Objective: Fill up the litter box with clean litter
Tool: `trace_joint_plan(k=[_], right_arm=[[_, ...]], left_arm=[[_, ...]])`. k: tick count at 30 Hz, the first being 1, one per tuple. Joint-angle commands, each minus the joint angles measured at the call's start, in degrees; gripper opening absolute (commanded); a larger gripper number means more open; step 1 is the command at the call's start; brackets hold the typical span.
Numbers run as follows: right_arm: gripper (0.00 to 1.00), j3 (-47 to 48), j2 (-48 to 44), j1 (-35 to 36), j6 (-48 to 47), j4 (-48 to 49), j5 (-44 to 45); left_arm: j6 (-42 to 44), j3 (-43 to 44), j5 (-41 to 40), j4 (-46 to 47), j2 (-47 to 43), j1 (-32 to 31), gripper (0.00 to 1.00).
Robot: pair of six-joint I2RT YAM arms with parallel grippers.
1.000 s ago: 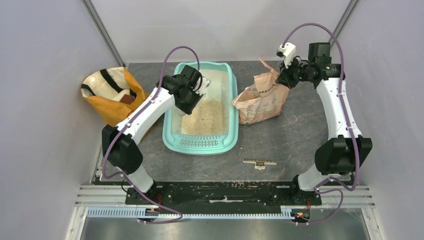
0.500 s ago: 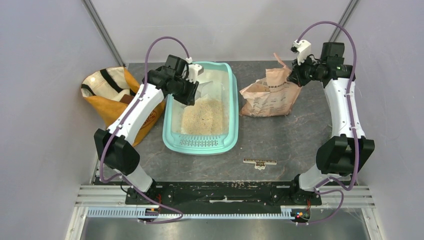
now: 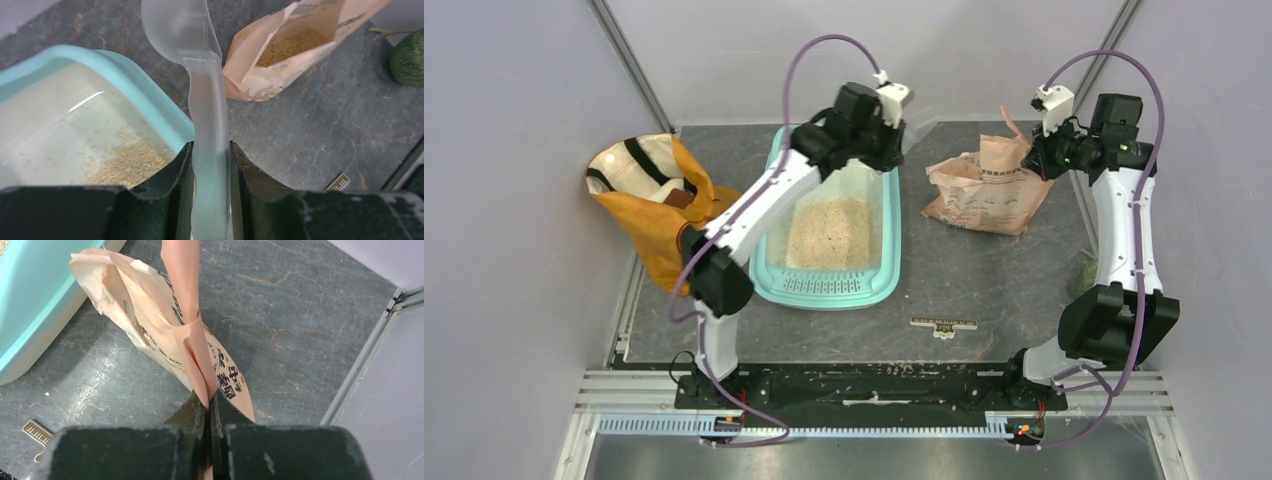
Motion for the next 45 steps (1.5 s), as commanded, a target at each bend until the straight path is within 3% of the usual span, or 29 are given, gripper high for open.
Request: trace_joint_plan(k=[1, 6, 11, 14, 21, 24, 26, 32, 34, 37, 39, 42, 45], right_arm=[[0.00, 0.6, -5.0, -1.5, -0.6, 4.0, -3.4], [0.00, -0.5, -5.7, -2.5, -2.3, 2.9, -4.7], [0.00, -1.3, -5.9, -3.1, -4.2, 1.7, -6.4], [0.00, -1.7, -5.9, -3.3, -6.1, 0.7, -7.2], [0.00, -1.4, -4.7, -3.5, -8.5, -1.5, -8.1], [0.00, -0.7, -4.1, -3.6, -9.9, -2.8, -8.3], [0.00, 0.1, -3.7, -3.8, -10.1, -3.1, -8.2], [0.00, 2.2, -2.8, -4.3, -11.8, -4.5, -9.7], [0.00, 2.8, -2.7, -4.6, -12.3, -5.1, -10.8], [0.00, 4.2, -2.5, -5.0, -13.8, -7.1, -13.8], [0.00, 4.8, -2.7, -5.2, -14.9, -8.0, -15.2], [0.00, 5.6, -3.0, -5.5, -17.0, -9.8, -17.7], [0.00, 5.9, -3.0, -5.5, -19.4, -11.6, -18.7]], left_arm=[[-5.3, 7.0, -12.4, 2.4, 9.6, -4.3, 0.02], [-5.3, 8.7, -16.9, 4.7, 15.3, -7.2, 0.02], [-9.8, 8.9, -11.0, 6.4, 19.3, -7.8, 0.02], [-10.5, 8.1, -6.0, 7.2, 20.5, -7.8, 0.09], [-12.2, 5.8, 0.4, 8.7, 20.8, -6.9, 0.36], [-12.6, 4.6, 3.5, 10.5, 19.6, -6.4, 0.61], [-12.9, 1.2, 5.4, 14.3, 17.4, -6.0, 0.84], [-7.5, -3.7, 9.5, 18.9, 11.4, -4.7, 0.87], [-4.4, -7.6, 16.2, 24.0, 8.7, -2.9, 0.88], [6.8, -12.4, 23.6, 30.0, 6.0, -1.4, 0.88], [14.3, -10.8, 25.4, 28.8, 6.6, -1.7, 0.88], [14.3, -6.0, 27.6, 27.8, 9.5, -2.1, 0.88], [22.2, -1.2, 33.2, 27.7, 13.2, -2.5, 0.89]])
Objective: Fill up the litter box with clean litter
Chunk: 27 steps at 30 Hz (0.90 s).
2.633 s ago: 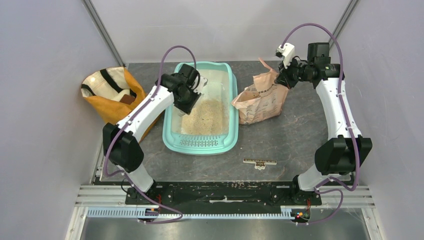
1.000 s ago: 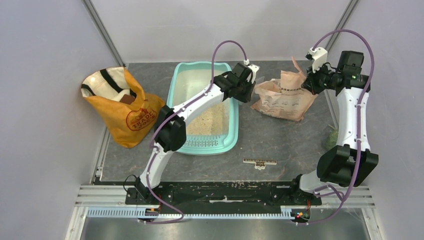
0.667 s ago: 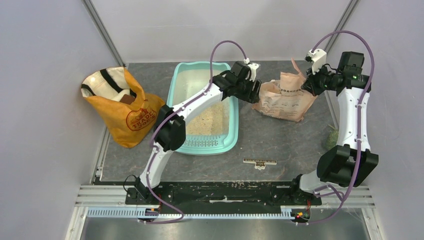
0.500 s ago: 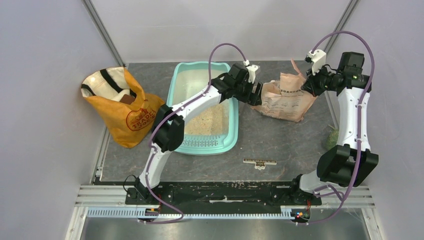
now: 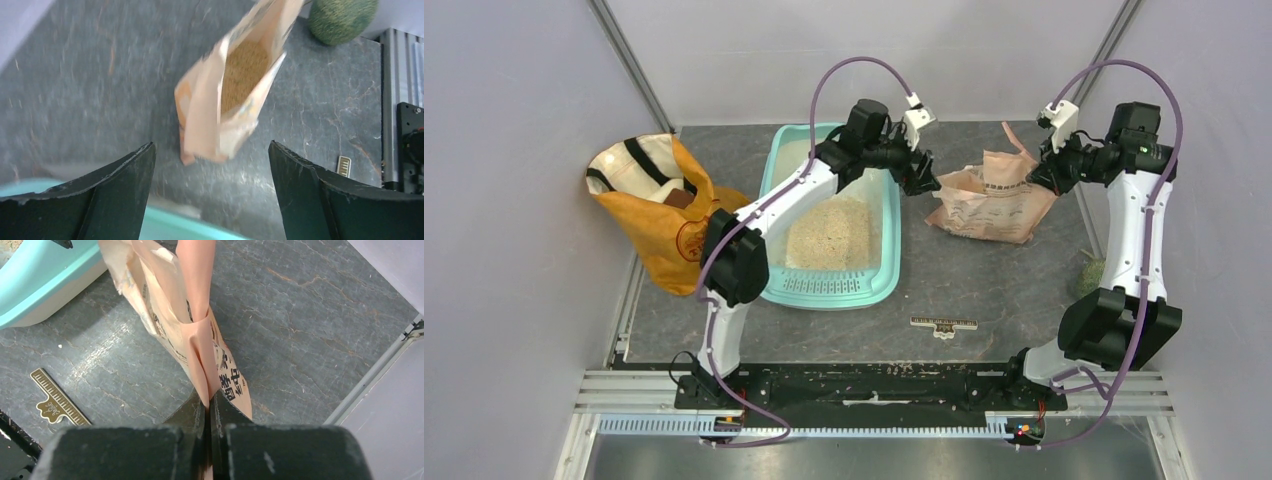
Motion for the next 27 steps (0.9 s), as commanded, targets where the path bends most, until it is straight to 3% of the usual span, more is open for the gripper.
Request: trace_joint_plan(k=[1, 8, 13, 17, 19, 21, 22, 23, 24, 27], right_arm=[[0.00, 4.9, -1.7, -0.3, -3.8, 0.5, -9.1], [0.00, 5.0, -1.3, -0.4, -4.7, -0.4, -8.9], [0.00, 4.3, -1.3, -0.3, -5.6, -1.2, -9.0], [0.00, 3.4, -1.9, -0.3, -6.3, -1.2, -9.3], [0.00, 3.5, -1.7, -0.3, -7.3, -2.3, -9.6], [0.00, 4.2, -1.4, -0.3, -8.8, -4.8, -9.8], [0.00, 4.5, -1.2, -0.3, -9.7, -5.8, -9.7], [0.00, 4.7, -1.1, -0.3, -10.2, -6.7, -9.5], [0.00, 4.9, -1.0, -0.4, -10.7, -7.2, -9.2], [0.00, 5.3, -0.6, -0.4, -11.0, -7.7, -8.8]], left_arm=[[13.5, 7.7, 11.3, 3.4, 3.8, -1.8, 0.89], [14.6, 17.8, 16.8, -3.1, 11.6, -4.7, 0.90], [9.1, 16.0, 19.9, -2.5, 12.0, -5.3, 0.91], [9.1, 13.2, 13.8, -0.5, 12.0, -6.1, 0.90], [7.9, 12.7, 9.4, 2.2, 12.3, -6.4, 0.77], [6.8, 12.6, 4.7, 5.0, 12.8, -6.4, 0.42], [6.7, 12.6, 3.2, 5.8, 12.9, -6.4, 0.30], [6.9, 12.4, 2.2, 6.4, 13.2, -6.4, 0.28], [7.0, 12.5, 2.3, 6.8, 13.3, -6.4, 0.36], [3.4, 12.6, 7.3, 8.0, 13.1, -6.1, 0.77]])
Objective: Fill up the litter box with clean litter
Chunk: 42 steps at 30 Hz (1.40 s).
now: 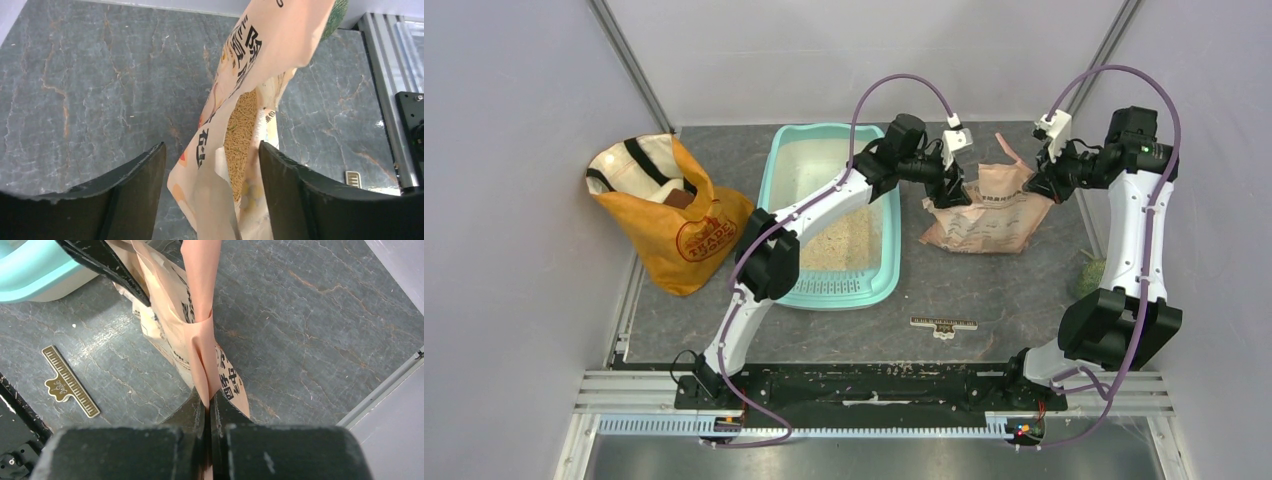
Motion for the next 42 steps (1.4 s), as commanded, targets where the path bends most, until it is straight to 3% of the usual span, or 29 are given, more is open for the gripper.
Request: trace_joint_plan(k=[1, 4, 6, 10, 14, 16, 17, 21, 22, 27, 31, 34, 37, 40, 42], right_arm=[[0.00, 4.9, -0.4, -0.2, -1.6, -0.3, -5.4], [0.00, 6.1, 0.7, -0.2, -0.1, -0.1, -3.6], [0.00, 6.6, 1.1, -0.2, 0.5, 0.0, -2.9], [0.00, 5.8, 0.2, -0.2, 1.4, 1.3, -3.8], [0.00, 5.8, 0.2, -0.2, 1.6, 0.9, -3.9], [0.00, 5.7, 0.1, -0.3, 0.7, 0.1, -3.8], [0.00, 5.8, -0.1, -0.3, 0.3, -0.4, -3.7], [0.00, 6.1, -0.1, -0.4, -1.6, -3.1, -2.6], [0.01, 6.4, 0.0, -0.6, -2.5, -4.3, -2.1], [0.09, 8.9, 1.1, -3.1, -10.6, -14.2, 0.6], [0.11, 10.6, 2.6, -5.4, -18.7, -24.0, 3.0], [0.22, 9.3, 3.0, -6.3, -20.1, -25.6, 5.8], [0.52, 12.6, 5.1, -7.9, -17.6, -28.2, 4.1], [0.74, 19.7, 8.5, -9.9, -11.9, -31.2, -0.9], [0.79, 22.6, 10.1, -11.4, -7.2, -31.2, -3.9]], left_arm=[[-5.2, 0.1, 5.2, 5.1, 0.6, 0.0, 0.86], [-7.0, -0.9, 12.2, 5.2, -0.6, -0.3, 0.89], [-7.3, -1.8, 12.6, 5.3, -1.2, -0.7, 0.89], [-3.5, -2.4, 7.6, 4.8, -0.4, -2.1, 0.90], [-6.1, -0.6, 1.2, 8.7, 2.6, -3.2, 0.89], [-9.4, -0.3, -1.5, 12.3, 3.8, -3.2, 0.78], [-10.2, -0.1, -2.4, 12.5, 4.2, -3.3, 0.68], [-10.5, -1.5, -6.5, 15.3, 4.8, -3.2, 0.08], [-10.6, -2.1, -6.2, 16.0, 4.6, -3.0, 0.02], [-16.3, -8.1, -4.5, 25.1, 2.0, -1.9, 0.02], [-16.5, -9.1, -4.1, 26.5, 1.3, -1.5, 0.02], [-16.1, -9.3, -4.3, 26.4, 0.9, -1.3, 0.02], [-15.0, -9.5, -3.5, 26.4, 0.3, -1.1, 0.02], [-13.8, -9.9, -1.4, 26.4, -0.9, -0.6, 0.02], [-11.0, -10.9, 0.1, 26.9, -2.0, 0.0, 0.02]])
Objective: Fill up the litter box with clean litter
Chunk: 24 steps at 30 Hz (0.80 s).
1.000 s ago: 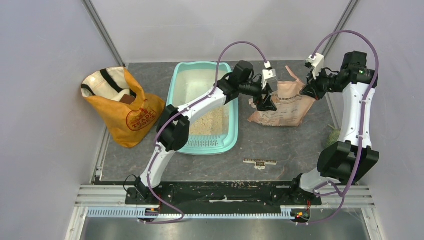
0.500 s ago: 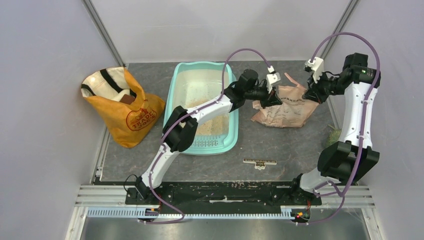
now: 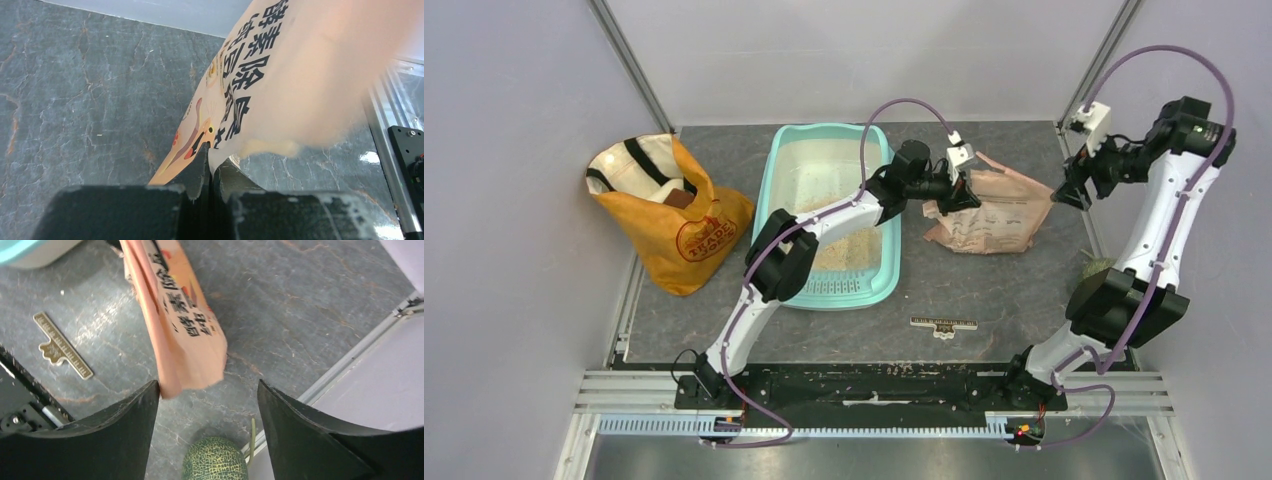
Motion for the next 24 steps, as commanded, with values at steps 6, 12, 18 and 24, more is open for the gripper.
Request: trace_joint_plan(k=[6, 12, 18, 24], right_arm=[[0.86, 9.4, 2.2, -5.2, 12.4, -10.2, -11.6], [0.96, 10.5, 2.4, -4.2, 20.0, -5.9, -13.8], [0.97, 2.1, 3.7, 7.0, 15.4, -2.5, -1.2], [0.96, -3.7, 5.3, 11.9, 11.5, 2.6, 5.1]], left_arm=[[14.4, -3.4, 3.7, 0.0, -7.7, 2.1, 0.02], [19.4, -6.0, 3.7, 2.2, -8.6, 1.6, 0.02], [21.8, -9.0, 4.3, 4.7, -10.5, 0.8, 0.02], [22.0, -9.8, 4.6, 6.0, -10.9, 0.1, 0.02]])
